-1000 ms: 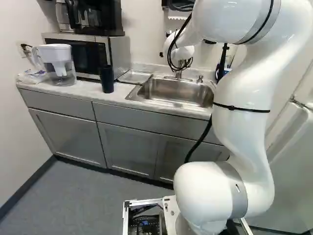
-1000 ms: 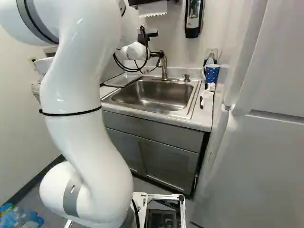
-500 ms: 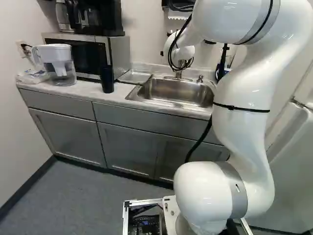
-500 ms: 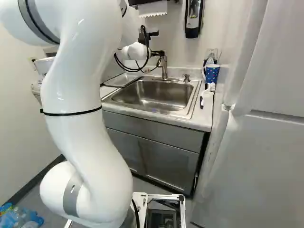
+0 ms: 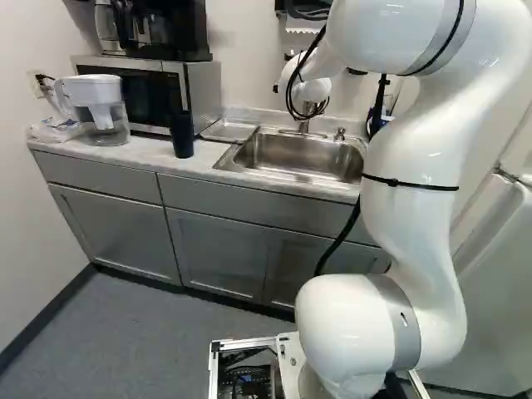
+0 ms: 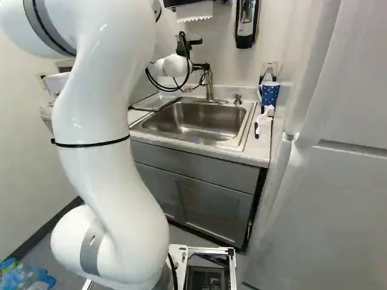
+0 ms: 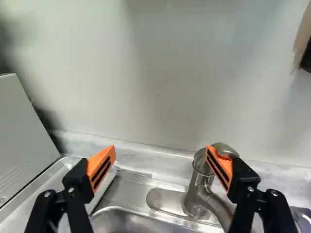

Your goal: Rinse the cup and place it in the tray

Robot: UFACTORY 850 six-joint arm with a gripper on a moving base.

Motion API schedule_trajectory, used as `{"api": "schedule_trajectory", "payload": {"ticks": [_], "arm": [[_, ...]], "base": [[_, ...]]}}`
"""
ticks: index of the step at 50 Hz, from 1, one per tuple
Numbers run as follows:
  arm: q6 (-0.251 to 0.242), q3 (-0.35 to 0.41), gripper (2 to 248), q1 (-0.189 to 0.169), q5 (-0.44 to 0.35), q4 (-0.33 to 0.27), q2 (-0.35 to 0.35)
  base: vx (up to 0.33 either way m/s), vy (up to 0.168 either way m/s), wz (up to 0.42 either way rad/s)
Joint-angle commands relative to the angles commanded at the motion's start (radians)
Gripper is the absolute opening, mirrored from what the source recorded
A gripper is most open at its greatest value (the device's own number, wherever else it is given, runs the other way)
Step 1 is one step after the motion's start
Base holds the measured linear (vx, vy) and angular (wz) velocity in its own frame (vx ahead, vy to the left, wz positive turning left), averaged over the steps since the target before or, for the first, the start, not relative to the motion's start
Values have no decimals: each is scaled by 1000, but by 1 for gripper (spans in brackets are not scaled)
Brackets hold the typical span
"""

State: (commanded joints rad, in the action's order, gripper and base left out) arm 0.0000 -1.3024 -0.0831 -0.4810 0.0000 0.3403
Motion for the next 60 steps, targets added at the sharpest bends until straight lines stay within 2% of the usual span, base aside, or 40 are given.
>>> {"api": "schedule_trajectory", "payload": {"ticks": [36,60], "arm": [[0,-3,247,-12,-57,0,2],[0,-1,247,-11,-59,0,0]], "base": [[0,0,0],[0,0,0]]}}
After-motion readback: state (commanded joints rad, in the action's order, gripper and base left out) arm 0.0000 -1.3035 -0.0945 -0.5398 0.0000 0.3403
